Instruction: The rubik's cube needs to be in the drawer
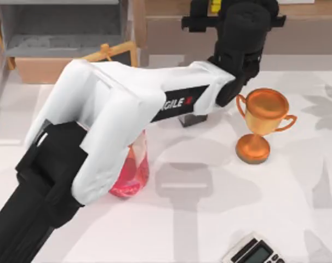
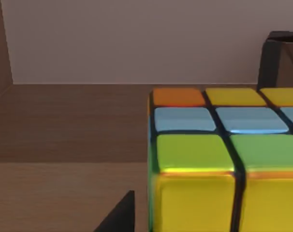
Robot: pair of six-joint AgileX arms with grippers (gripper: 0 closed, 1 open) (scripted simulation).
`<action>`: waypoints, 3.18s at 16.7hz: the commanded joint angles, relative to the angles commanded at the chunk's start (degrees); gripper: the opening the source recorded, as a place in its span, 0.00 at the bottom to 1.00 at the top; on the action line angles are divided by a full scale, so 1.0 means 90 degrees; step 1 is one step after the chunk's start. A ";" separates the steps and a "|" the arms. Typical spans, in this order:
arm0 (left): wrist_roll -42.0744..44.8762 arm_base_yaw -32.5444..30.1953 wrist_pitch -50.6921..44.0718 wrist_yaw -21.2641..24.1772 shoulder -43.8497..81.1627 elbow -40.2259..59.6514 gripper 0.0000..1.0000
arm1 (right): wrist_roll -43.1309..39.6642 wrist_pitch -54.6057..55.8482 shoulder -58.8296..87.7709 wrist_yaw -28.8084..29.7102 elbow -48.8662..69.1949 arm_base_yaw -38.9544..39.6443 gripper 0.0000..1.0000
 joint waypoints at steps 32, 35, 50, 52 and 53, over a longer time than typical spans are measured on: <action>0.0023 -0.0181 0.0065 -0.0161 -0.0638 -0.0680 0.00 | 0.0000 0.0000 0.0000 0.0000 0.0000 0.0000 1.00; 0.0053 -0.0175 0.0026 -0.0146 -0.0626 -0.0662 0.00 | 0.0000 0.0000 0.0000 0.0000 0.0000 0.0000 1.00; 0.2519 0.0071 -0.3891 0.1589 -0.3229 0.2089 0.00 | 0.0000 0.0000 0.0000 0.0000 0.0000 0.0000 1.00; 0.2871 0.0769 -0.4633 0.1884 -0.3625 0.2727 0.00 | 0.0000 0.0000 0.0000 0.0000 0.0000 0.0000 1.00; 0.3029 0.1142 -0.5018 0.2024 -0.3816 0.3041 0.00 | 0.0000 0.0000 0.0000 0.0000 0.0000 0.0000 1.00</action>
